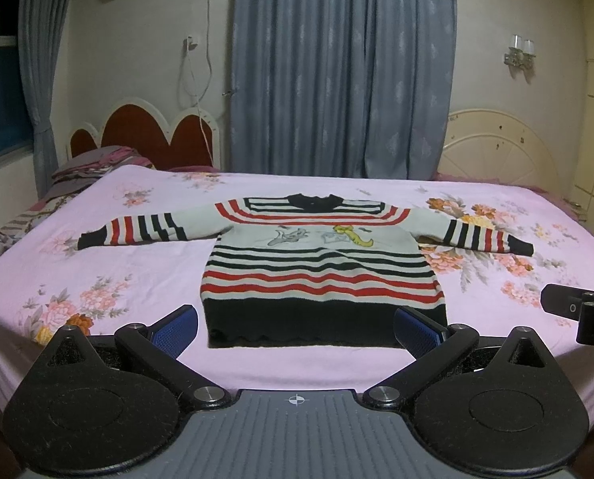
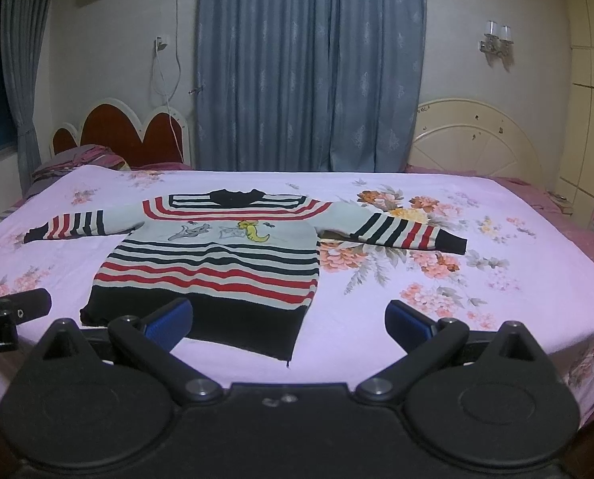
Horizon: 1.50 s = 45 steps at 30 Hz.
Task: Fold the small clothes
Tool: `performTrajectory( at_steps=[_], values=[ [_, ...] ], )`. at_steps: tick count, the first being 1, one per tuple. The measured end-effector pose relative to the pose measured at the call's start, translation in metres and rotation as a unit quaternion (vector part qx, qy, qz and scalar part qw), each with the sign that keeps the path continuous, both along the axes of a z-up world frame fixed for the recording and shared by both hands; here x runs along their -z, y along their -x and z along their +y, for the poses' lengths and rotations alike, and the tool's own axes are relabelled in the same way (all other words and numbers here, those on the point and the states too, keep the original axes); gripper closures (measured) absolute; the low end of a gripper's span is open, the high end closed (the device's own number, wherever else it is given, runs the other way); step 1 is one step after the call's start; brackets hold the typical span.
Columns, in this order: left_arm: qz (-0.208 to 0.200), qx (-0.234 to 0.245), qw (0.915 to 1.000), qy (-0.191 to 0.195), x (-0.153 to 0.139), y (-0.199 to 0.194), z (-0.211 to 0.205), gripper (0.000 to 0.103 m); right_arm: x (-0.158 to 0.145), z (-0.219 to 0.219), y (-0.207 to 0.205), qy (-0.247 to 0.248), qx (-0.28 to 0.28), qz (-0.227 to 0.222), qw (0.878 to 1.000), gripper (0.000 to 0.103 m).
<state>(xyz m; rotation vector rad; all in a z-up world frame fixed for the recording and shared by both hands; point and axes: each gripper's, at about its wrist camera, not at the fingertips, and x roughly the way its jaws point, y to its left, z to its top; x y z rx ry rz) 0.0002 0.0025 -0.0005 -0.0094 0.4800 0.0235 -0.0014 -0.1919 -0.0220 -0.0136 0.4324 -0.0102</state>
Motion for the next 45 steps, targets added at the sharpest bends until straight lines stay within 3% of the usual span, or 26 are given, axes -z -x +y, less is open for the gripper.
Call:
performTrajectory(
  at_steps=[35, 45],
  values=[
    [0.004, -0.001, 1.0, 0.002, -0.002, -0.004, 0.003, 0.0, 0.001, 0.002, -0.002, 0.003, -0.001, 0.003, 1.0, 0.001],
    [0.015, 0.006, 0.9999, 0.006, 0.005, -0.047, 0.012, 0.0, 0.008, 0.005, -0.036, 0.004, 0.012, 0.013, 1.0, 0.001]
  ],
)
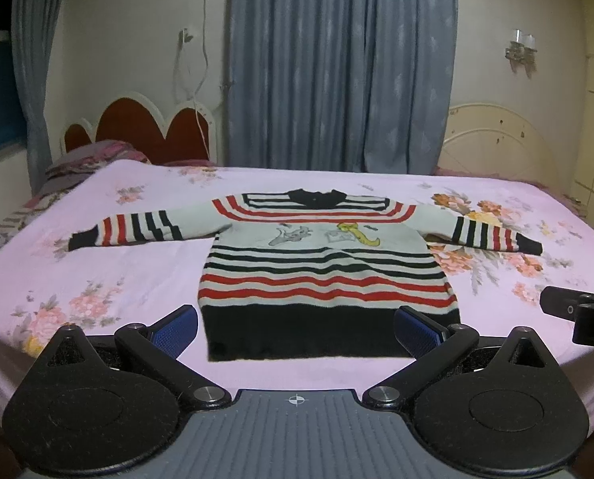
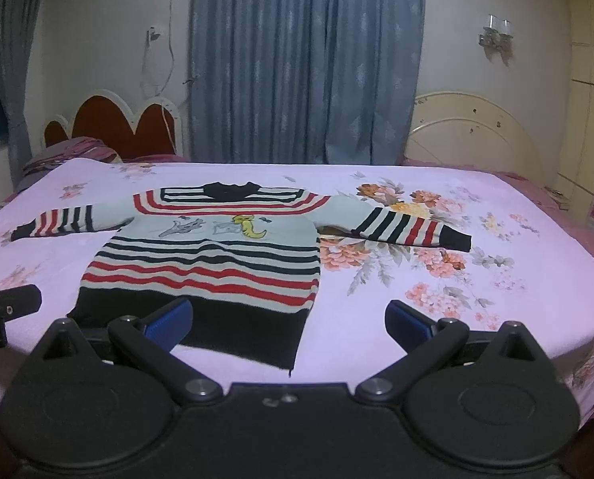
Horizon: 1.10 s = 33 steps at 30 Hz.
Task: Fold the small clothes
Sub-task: 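Grasp the black cuff of a sleeve with the right gripper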
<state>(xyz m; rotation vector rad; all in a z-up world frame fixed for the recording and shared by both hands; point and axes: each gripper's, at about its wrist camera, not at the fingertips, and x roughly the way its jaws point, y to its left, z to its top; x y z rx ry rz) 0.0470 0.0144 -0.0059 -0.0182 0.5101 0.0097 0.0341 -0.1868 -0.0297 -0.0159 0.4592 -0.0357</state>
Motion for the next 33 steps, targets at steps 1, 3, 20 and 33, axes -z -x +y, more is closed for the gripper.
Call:
performTrajectory(
  at_steps=[1, 3, 20, 33],
  values=[
    [0.002, -0.002, 1.0, 0.005, 0.002, -0.008, 0.002, 0.0, 0.0, 0.0, -0.005, 0.0, 0.002, 0.0, 1.0, 0.001],
    [0.005, -0.004, 0.9998, 0.02, 0.005, -0.024, 0.006, 0.0, 0.001, 0.0, -0.018, 0.001, 0.008, 0.001, 1.0, 0.001],
    [0.001, 0.022, 0.997, 0.074, 0.028, -0.191, 0.045, 0.0, 0.006, 0.0, -0.147, -0.017, 0.099, -0.028, 0.995, 0.001],
    [0.025, 0.009, 0.9971, 0.072, 0.072, -0.295, 0.011, 0.0, 0.035, -0.093, -0.236, -0.072, 0.162, -0.005, 0.984, 0.035]
  ],
)
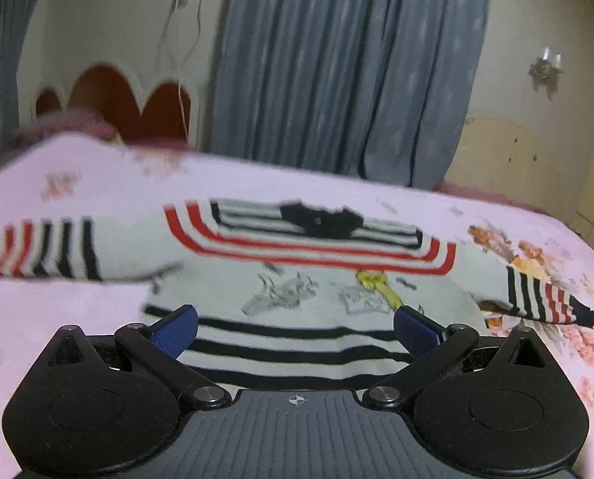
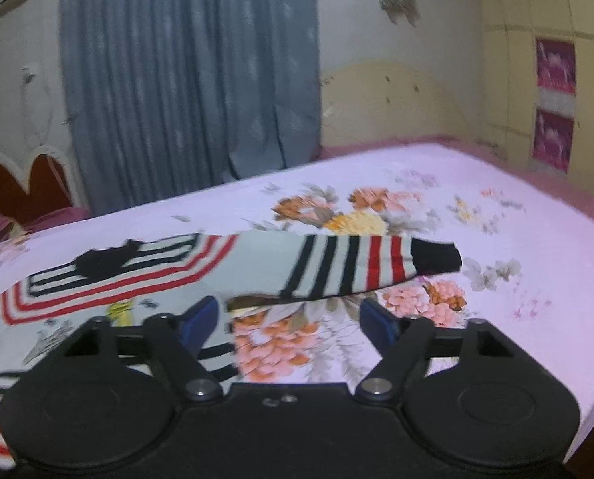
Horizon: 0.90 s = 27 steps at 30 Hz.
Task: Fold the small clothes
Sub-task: 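Grasp the black cuff of a sleeve with the right gripper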
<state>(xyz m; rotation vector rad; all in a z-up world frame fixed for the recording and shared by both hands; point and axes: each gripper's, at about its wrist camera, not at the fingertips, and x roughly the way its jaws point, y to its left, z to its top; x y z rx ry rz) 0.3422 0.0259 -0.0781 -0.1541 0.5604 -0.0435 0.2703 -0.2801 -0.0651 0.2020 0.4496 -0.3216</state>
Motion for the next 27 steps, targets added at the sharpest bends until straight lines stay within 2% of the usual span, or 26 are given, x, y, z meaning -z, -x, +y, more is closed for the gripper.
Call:
performTrajectory(
  at_steps=[2, 4, 7, 11, 16, 19, 23, 27],
  values=[
    [0.014, 0.02, 0.9993, -0.027, 0.011, -0.016, -0.016, 0.001, 0.011, -0.026, -0.022, -0.019, 0.011, 0.008, 1.0, 0.045],
    [0.016, 0.034, 0.9979, -0.054, 0.019, -0.033, -0.036, 0.001, 0.022, -0.05, -0.041, -0.033, 0.025, 0.012, 0.999, 0.051],
    [0.028, 0.026, 0.9981, -0.048, 0.026, -0.064, -0.058, 0.001, 0.039, -0.09, -0.07, -0.057, 0.049, 0.024, 0.997, 0.058],
    [0.043, 0.008, 0.9982, -0.041, 0.036, -0.099, -0.085, 0.0, 0.066, -0.143, -0.103, -0.096, 0.085, 0.043, 0.991, 0.059],
    [0.062, 0.016, 0.9973, -0.036, 0.043, -0.132, -0.115, 0.0, 0.096, -0.188, -0.129, -0.145, 0.119, 0.056, 0.981, 0.059],
    [0.081, 0.02, 0.9959, -0.036, 0.047, -0.145, -0.128, 0.0, 0.108, -0.206, -0.135, -0.178, 0.134, 0.052, 0.973, 0.06],
    [0.089, 0.026, 0.9951, -0.033, 0.049, -0.154, -0.137, 0.0, 0.112, -0.212, -0.139, -0.169, 0.137, 0.041, 0.975, 0.06],
    [0.093, 0.026, 0.995, -0.026, 0.046, -0.161, -0.133, 0.0, 0.115, -0.223, -0.14, -0.196, 0.148, 0.019, 0.969, 0.064]
  ],
)
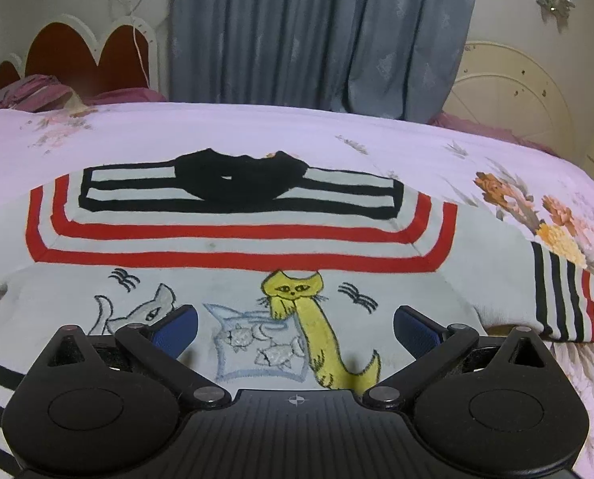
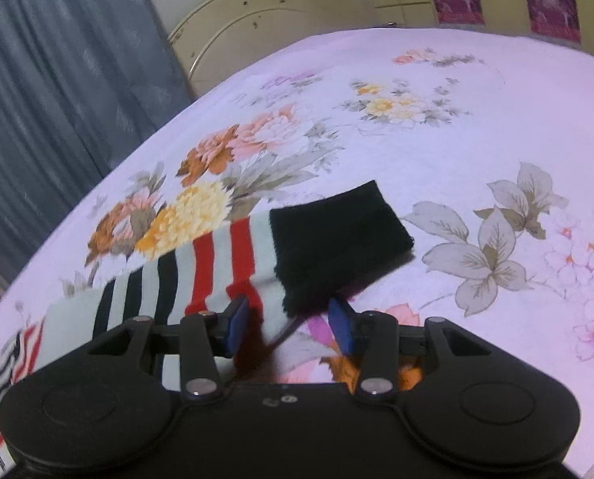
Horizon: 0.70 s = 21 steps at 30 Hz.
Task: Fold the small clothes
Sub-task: 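Grasp the black cuff of a sleeve with the right gripper, then fold the held sleeve across the sweater body with the right gripper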
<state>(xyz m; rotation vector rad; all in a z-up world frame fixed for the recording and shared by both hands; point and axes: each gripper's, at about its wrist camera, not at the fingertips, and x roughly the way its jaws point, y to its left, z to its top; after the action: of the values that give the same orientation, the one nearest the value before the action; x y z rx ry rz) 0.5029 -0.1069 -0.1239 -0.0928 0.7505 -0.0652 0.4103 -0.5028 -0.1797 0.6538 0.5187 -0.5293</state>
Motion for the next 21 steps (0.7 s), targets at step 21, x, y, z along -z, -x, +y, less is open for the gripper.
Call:
performTrajectory(
  at_steps=[21],
  values=[
    [0.003, -0.007, 0.9999, 0.008, 0.0, -0.011, 0.145, 0.0, -0.082, 0.201, -0.085, 0.216, -0.245, 0.008, 0.945, 0.096]
  ],
)
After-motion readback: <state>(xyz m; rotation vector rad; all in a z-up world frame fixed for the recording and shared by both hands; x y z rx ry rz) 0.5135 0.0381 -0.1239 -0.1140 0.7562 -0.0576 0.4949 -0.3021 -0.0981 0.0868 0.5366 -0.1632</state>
